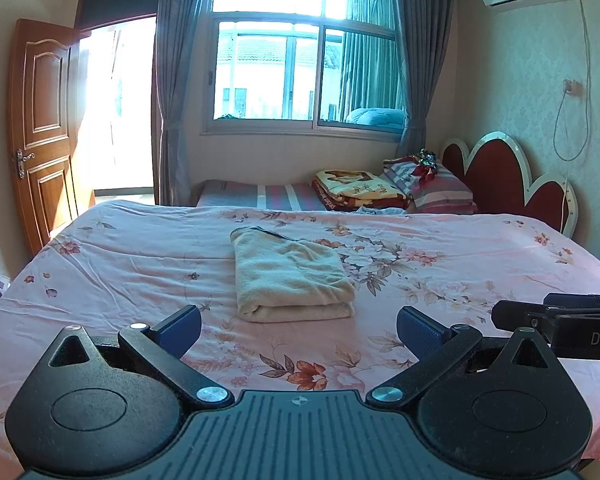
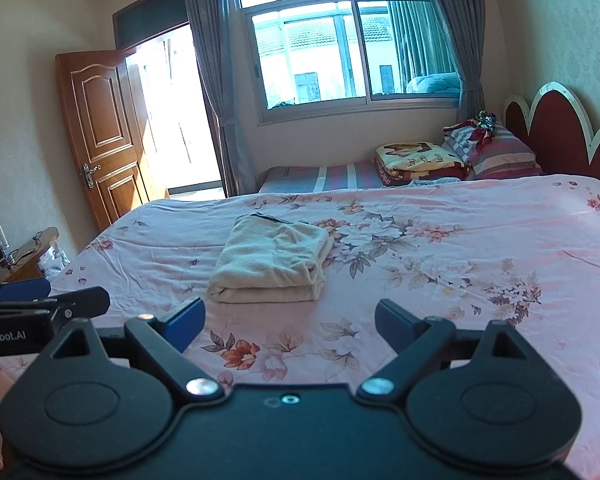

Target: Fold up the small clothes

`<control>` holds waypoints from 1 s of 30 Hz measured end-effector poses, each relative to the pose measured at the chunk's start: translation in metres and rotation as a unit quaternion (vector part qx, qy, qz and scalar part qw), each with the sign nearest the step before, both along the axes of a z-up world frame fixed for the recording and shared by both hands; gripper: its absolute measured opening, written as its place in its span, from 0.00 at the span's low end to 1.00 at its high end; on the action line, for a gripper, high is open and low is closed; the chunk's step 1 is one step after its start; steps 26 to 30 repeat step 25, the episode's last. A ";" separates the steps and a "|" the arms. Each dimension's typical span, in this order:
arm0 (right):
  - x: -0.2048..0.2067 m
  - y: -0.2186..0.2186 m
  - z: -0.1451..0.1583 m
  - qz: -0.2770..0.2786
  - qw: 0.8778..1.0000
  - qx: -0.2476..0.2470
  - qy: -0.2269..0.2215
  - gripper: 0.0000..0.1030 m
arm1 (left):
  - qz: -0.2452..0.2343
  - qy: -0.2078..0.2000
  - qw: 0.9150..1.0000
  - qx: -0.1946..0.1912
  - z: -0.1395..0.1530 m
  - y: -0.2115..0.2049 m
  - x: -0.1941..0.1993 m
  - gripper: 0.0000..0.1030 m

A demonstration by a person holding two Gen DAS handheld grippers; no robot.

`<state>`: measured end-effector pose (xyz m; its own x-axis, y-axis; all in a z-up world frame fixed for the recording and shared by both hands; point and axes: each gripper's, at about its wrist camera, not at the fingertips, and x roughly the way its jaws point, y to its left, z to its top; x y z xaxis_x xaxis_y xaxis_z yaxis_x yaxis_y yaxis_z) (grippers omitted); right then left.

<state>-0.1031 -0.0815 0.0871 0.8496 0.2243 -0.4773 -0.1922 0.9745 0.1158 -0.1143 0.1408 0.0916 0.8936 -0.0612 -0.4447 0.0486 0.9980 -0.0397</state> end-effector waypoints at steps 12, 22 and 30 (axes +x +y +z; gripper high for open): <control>0.006 0.003 -0.002 0.004 1.000 0.002 -0.002 0.88 | 0.005 0.003 1.000 0.000 -0.003 0.006 0.005 1.00; 0.010 0.009 -0.004 0.012 1.000 0.001 -0.001 0.88 | 0.000 -0.011 1.000 0.014 -0.004 0.007 0.004 1.00; 0.011 0.009 -0.005 0.014 1.000 0.000 0.000 0.88 | -0.001 -0.004 1.000 0.013 -0.005 0.006 0.004 1.00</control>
